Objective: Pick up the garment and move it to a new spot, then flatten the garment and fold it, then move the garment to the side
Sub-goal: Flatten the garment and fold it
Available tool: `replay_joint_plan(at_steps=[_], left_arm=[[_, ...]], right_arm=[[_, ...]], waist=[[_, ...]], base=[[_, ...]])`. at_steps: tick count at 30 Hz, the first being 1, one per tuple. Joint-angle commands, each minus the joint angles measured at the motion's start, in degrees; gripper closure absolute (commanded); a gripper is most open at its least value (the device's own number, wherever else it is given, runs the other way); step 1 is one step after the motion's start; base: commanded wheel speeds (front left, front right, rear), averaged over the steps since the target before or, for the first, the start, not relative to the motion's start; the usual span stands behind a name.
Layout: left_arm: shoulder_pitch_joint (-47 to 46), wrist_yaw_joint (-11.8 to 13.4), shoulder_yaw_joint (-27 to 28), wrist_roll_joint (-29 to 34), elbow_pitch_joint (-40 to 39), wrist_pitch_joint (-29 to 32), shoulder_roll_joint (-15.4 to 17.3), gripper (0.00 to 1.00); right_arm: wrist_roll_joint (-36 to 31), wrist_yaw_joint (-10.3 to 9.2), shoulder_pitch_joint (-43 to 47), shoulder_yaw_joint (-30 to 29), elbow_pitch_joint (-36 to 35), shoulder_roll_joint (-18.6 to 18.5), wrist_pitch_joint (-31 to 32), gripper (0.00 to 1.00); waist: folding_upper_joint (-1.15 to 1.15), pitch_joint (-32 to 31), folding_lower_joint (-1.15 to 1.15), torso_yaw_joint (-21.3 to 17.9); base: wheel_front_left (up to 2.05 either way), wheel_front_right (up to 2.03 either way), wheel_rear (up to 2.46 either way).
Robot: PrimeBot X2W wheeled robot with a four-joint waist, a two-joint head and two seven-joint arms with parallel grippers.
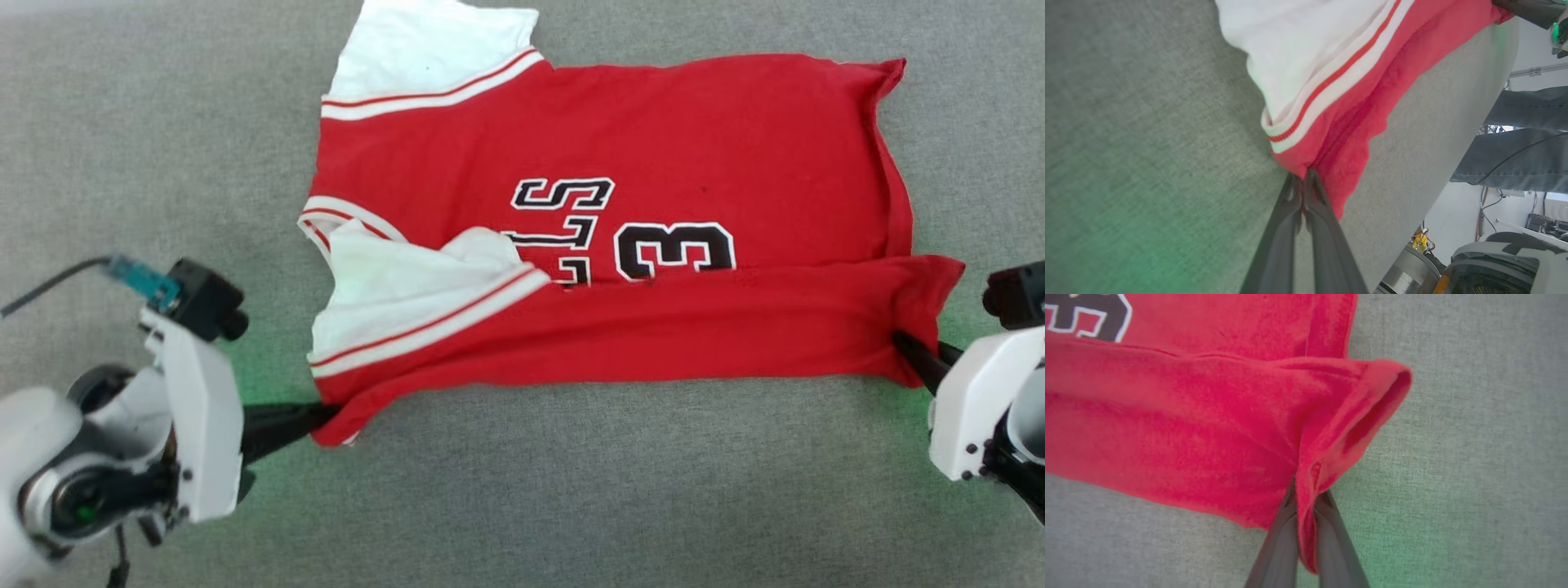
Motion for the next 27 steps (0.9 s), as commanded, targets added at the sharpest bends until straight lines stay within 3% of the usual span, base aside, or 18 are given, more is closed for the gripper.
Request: replay_joint_plan(at_steps=[1, 17, 22, 26, 27], left_arm=[[1.55, -0.12, -0.06, -0.4, -1.03, -0.82, 1.09, 1.0], [13.8, -0.14, -1.95, -3.89, -19.94, -11.66, 11.52, 1.0], [15.89, -0.14, -2.61, -3.05, -23.81, -14.09, 12.33, 1.0], [16.01, -0.13, -2.43, -1.78, -23.43, -15.71, 11.15, 1.0], [15.83, -0.13, -2.24, -1.3, -22.53, -16.25, 11.09, 1.0]], right_arm=[[0.43, -0.12, 1.84, -0.42, 0.45, -0.82, 0.08, 1.0], [6.11, -0.11, 11.22, -2.53, -7.94, -7.97, 1.41, 1.0], [6.35, -0.11, 13.23, -4.44, -9.22, -9.21, 2.19, 1.0], [6.29, -0.11, 13.92, -5.33, -9.54, -9.03, 2.47, 1.0], [6.21, -0.11, 13.87, -5.58, -9.7, -8.69, 2.14, 0.95]], waist=[[0.0, -0.29, 0.0, 0.07], [0.0, -1.39, 0.0, 0.52], [0.0, -1.43, 0.0, 0.71], [0.0, -1.68, 0.0, 0.95], [0.0, -1.74, 0.0, 0.99]], base=[[0.0, 0.0, 0.0], [0.0, 0.0, 0.0], [0.0, 0.0, 0.0], [0.0, 0.0, 0.0], [0.0, 0.0, 0.0]])
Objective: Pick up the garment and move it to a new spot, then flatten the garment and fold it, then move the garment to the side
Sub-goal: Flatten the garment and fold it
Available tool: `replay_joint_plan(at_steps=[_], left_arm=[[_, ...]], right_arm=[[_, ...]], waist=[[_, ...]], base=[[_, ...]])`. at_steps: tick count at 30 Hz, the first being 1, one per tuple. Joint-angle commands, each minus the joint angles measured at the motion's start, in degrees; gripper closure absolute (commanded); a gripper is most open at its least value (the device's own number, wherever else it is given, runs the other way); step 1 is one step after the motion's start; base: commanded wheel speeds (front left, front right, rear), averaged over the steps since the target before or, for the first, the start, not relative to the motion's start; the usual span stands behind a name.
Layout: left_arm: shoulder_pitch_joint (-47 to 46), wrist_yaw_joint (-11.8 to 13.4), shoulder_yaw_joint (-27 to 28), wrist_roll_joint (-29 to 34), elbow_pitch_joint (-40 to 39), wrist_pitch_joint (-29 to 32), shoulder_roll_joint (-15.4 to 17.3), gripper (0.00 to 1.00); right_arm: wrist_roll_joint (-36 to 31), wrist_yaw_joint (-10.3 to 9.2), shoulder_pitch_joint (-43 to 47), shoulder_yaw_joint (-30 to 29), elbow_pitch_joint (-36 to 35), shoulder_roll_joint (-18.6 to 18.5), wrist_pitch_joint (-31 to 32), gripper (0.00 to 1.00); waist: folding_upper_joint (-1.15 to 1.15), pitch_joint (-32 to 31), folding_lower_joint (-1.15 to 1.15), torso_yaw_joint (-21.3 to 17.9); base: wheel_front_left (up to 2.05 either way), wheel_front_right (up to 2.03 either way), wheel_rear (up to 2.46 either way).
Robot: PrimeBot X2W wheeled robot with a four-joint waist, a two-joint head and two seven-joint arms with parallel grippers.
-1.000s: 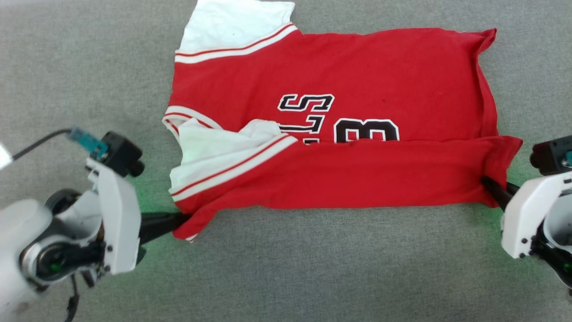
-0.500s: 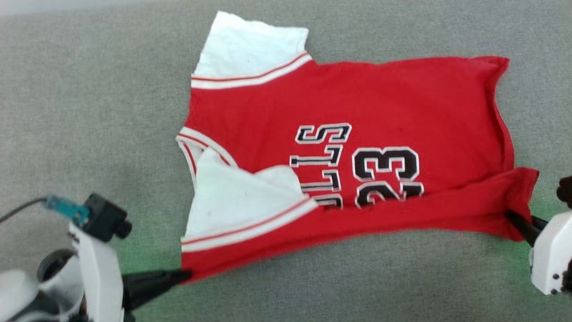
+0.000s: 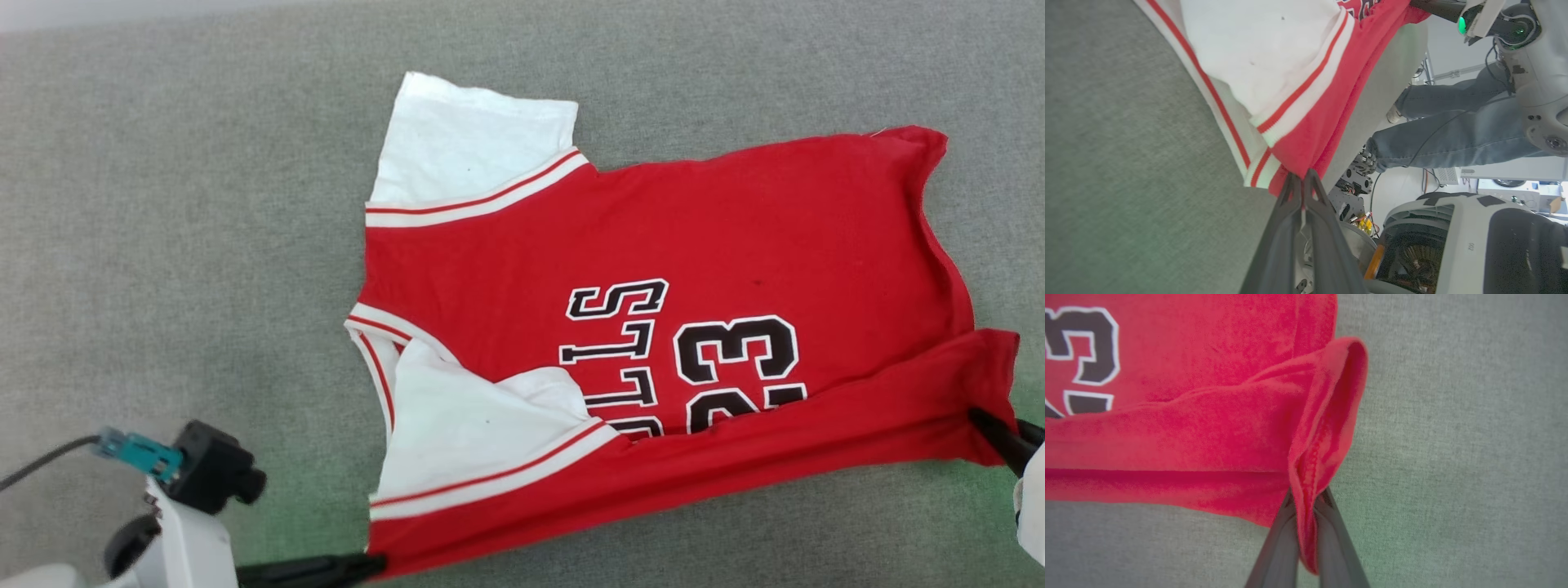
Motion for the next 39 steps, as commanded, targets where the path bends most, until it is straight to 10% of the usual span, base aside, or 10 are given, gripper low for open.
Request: replay_joint_plan(at_steps=[1, 5, 7, 8, 16, 24, 39], left_arm=[[0.19, -0.13, 0.23, 0.69, 0.71, -0.24, 0.0, 1.0], [-0.13, -0.14, 0.43, 1.67, 2.28, -1.48, -1.03, 0.38], [-0.4, -0.14, 0.93, 1.86, 2.38, -2.35, -0.81, 0.02], [-0.44, -0.14, 1.23, 1.57, 2.37, -2.94, -0.71, 0.0], [-3.03, 0.32, 6.3, 3.11, 4.68, -10.77, 0.96, 0.0], [-11.62, 0.99, 10.69, 7.93, 16.8, -13.63, -6.6, 0.0], [-39.7, -0.08, 4.13, 20.93, 50.47, 7.54, -22.37, 0.0]], right_arm=[[-0.1, -0.1, 0.29, -0.56, -0.11, 0.31, -0.21, 0.95], [-0.8, -0.1, -0.13, -2.43, -0.46, 2.23, -1.39, 0.0], [-1.02, -0.09, -0.18, -3.66, -1.28, 3.42, -2.16, 0.0], [-1.0, -0.09, 0.06, -4.2, -1.87, 4.02, -2.41, 0.0], [-2.99, -0.08, -0.95, -9.03, -8.37, 9.5, -10.1, 0.0], [-8.98, -0.08, -4.73, -6.04, -7.76, 17.57, -22.58, 0.0], [-10.51, -0.08, -7.5, 0.83, -4.28, 24.47, -30.94, 0.0]], waist=[[0.0, -0.07, 0.0, 0.06], [0.0, -0.52, 0.0, 0.06], [0.0, -0.78, 0.0, 0.07], [0.0, -0.98, 0.0, 0.07], [0.0, -2.03, 0.0, -0.51], [0.0, -1.97, 0.0, -2.97], [0.0, 4.26, 0.0, -14.5]], base=[[0.0, 0.0, 0.0], [0.0, 0.0, 0.0], [0.0, 0.0, 0.0], [0.0, 0.0, 0.0], [0.0, 0.0, 0.0], [0.0, 0.0, 0.0], [0.0, 0.0, 0.0]])
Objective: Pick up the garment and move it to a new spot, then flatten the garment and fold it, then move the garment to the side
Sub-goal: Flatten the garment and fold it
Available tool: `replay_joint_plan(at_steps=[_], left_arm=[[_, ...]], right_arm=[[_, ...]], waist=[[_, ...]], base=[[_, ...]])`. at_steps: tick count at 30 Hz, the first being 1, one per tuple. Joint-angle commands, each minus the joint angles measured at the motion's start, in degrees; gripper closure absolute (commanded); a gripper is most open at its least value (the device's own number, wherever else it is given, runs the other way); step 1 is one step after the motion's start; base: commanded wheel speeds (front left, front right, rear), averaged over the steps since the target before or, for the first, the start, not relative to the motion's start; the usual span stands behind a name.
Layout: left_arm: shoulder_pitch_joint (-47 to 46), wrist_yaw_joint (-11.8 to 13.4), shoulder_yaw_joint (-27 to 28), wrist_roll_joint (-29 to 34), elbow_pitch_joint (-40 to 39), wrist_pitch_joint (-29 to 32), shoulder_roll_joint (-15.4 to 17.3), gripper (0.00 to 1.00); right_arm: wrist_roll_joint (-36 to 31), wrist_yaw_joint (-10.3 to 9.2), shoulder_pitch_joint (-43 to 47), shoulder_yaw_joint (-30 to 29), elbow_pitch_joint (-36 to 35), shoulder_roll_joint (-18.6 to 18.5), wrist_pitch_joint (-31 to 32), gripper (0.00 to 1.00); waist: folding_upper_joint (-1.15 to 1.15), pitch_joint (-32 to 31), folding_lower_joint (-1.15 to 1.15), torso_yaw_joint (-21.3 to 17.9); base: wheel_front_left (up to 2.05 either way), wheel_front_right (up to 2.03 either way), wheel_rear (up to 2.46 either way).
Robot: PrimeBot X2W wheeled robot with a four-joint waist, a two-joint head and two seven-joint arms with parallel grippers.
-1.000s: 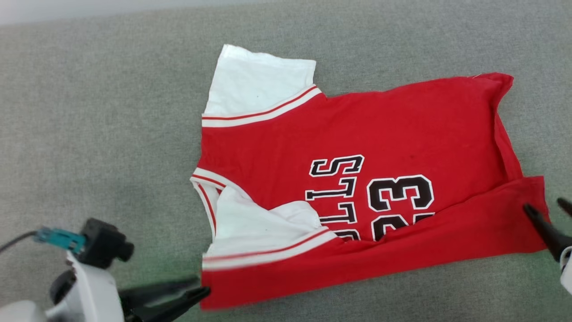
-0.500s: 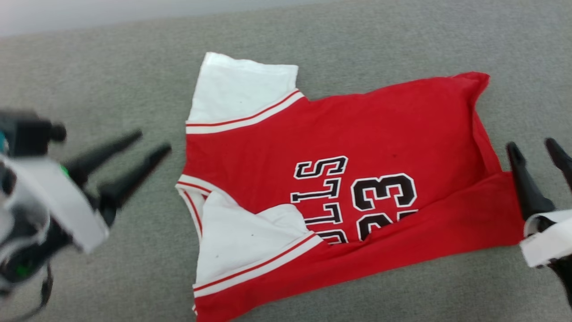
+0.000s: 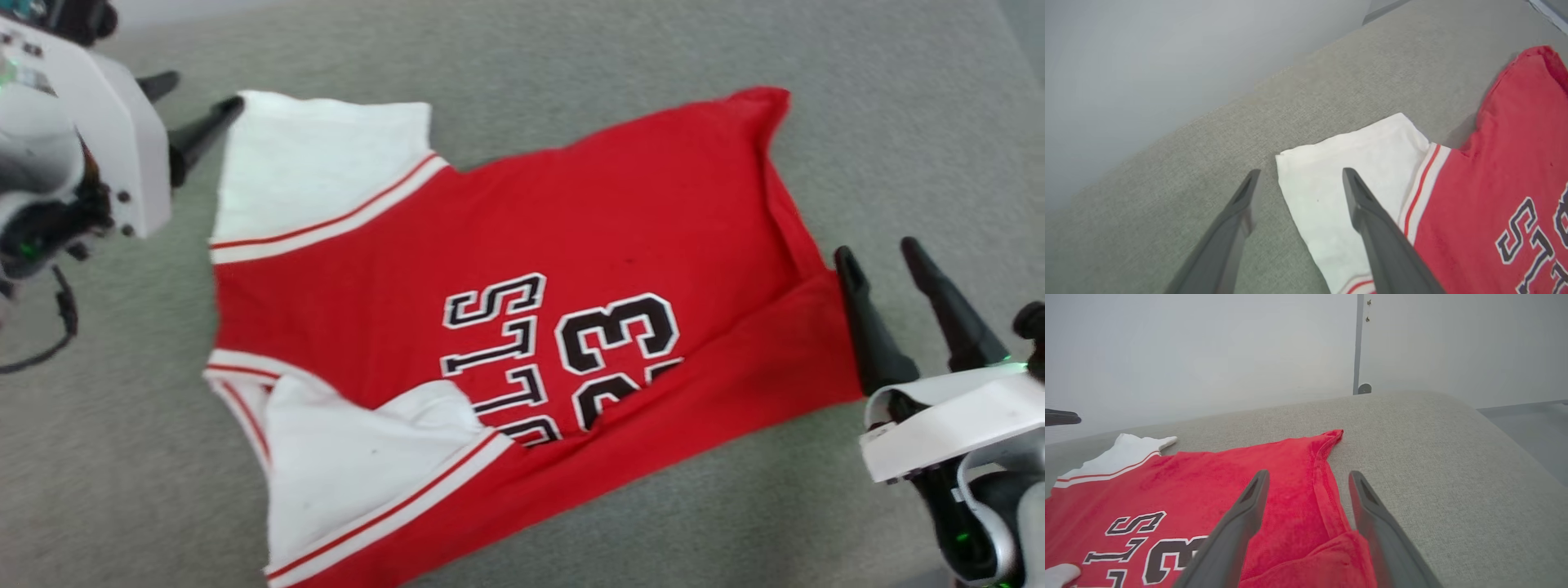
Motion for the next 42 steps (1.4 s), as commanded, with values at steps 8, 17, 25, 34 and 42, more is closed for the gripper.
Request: replay_joint_plan(at_steps=[8, 17, 25, 34, 42], left_arm=[[-5.76, -0.24, -5.19, -3.28, 5.81, 11.47, 0.53, 0.0], [-8.56, -0.17, -10.48, -0.88, 9.67, 13.6, 1.51, 0.0], [-10.91, -0.08, -12.29, 0.85, 12.81, 12.2, 1.83, 0.0], [-8.62, -0.29, -13.08, -7.3, 7.58, 16.84, 0.49, 0.1], [-10.37, -0.23, -13.86, -7.3, 3.75, 17.24, 1.64, 1.0]], right_arm=[[0.93, -0.06, 1.03, 2.81, 2.24, 1.44, -2.89, 0.0], [1.02, -0.06, 1.19, 3.56, 3.41, 1.68, -4.43, 0.0], [0.43, -0.06, -0.62, 3.88, 3.83, 1.78, -4.06, 0.0], [0.2, -0.06, -2.21, 4.18, 4.4, 1.66, -3.45, 0.0], [1.43, -0.06, -10.77, 4.25, 6.59, 1.2, 3.97, 0.0]], waist=[[0.0, 4.74, 0.0, -7.94], [0.0, 5.87, 0.0, -8.52], [0.0, 6.74, 0.0, -7.26], [0.0, 6.82, 0.0, -6.33], [0.0, 7.75, 0.0, -6.0]], base=[[0.0, 0.0, 0.0], [0.0, 0.0, 0.0], [0.0, 0.0, 0.0], [0.0, 0.0, 0.0], [0.0, 0.0, 0.0]])
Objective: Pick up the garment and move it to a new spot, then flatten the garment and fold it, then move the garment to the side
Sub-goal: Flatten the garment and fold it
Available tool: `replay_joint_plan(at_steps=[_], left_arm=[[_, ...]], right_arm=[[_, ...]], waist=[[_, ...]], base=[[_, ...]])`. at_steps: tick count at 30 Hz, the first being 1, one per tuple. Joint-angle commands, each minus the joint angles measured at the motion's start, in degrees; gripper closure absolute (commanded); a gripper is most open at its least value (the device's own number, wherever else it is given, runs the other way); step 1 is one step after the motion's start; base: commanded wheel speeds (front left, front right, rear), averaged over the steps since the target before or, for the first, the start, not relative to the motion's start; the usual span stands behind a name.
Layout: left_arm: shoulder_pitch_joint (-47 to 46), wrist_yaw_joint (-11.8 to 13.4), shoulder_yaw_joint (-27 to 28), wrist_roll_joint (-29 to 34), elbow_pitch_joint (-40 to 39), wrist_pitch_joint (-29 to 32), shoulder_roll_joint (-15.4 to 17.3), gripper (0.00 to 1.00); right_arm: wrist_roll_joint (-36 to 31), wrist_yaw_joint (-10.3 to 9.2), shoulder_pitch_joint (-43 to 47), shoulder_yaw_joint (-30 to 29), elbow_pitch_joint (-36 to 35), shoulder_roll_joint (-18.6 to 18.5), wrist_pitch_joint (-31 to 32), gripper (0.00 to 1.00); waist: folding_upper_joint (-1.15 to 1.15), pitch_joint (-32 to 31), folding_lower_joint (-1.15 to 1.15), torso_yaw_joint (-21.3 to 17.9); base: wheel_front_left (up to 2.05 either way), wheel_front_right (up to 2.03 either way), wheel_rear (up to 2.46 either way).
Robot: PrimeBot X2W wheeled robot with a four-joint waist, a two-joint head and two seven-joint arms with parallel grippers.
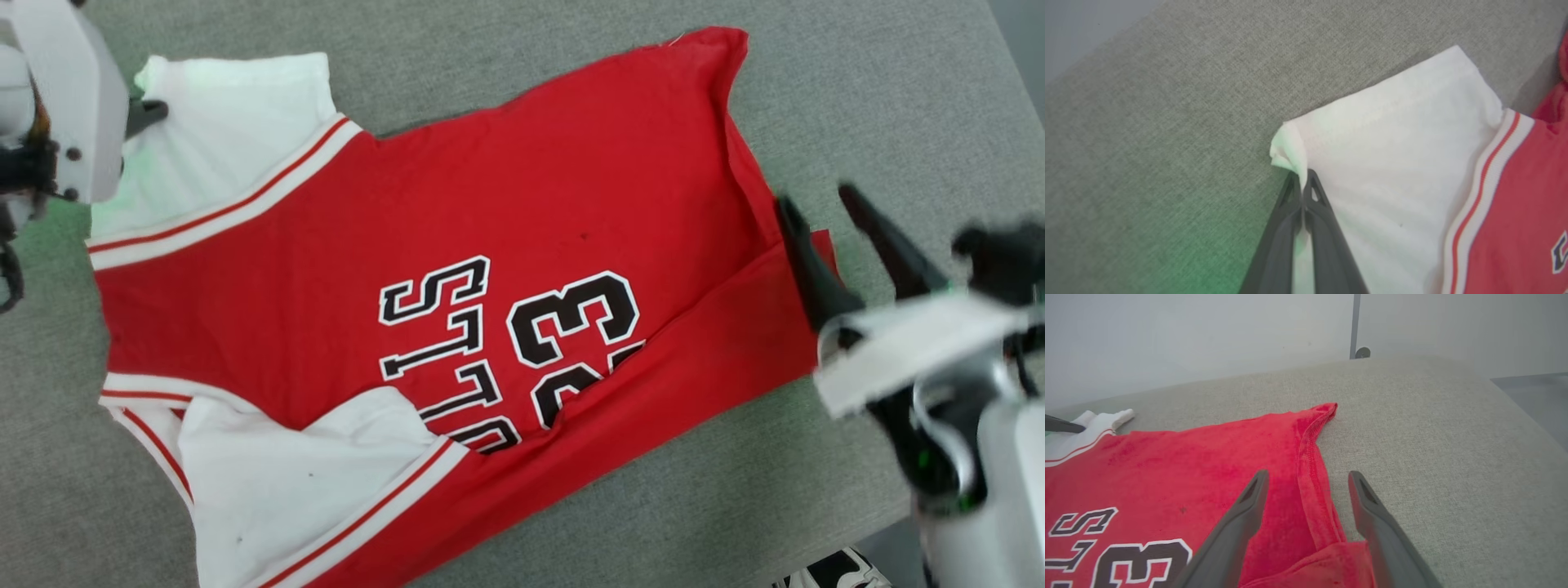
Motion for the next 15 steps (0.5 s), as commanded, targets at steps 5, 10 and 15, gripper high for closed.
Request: replay_joint_plan(at_steps=[5, 10, 15], left_arm=[[-0.05, -0.15, -1.42, 0.02, -1.67, 0.34, -0.38, 1.0], [-1.17, -0.16, -1.49, -0.35, -3.33, -0.68, -2.44, 1.0], [-2.02, -0.16, -1.55, -0.98, -3.63, -1.97, -4.58, 1.0]], right_arm=[[1.71, -0.06, -13.97, -0.53, 7.66, -0.15, 12.99, 0.0], [-0.16, -0.06, -25.6, -5.67, 19.06, 0.74, 25.04, 0.0], [-4.04, -0.06, -32.44, -10.24, 26.54, 1.34, 29.14, 0.0]], waist=[[0.0, 1.22, 0.0, 0.89], [0.0, 2.2, 0.0, 4.24], [0.0, 3.25, 0.0, 7.32]], base=[[0.0, 0.0, 0.0], [0.0, 0.0, 0.0], [0.0, 0.0, 0.0]])
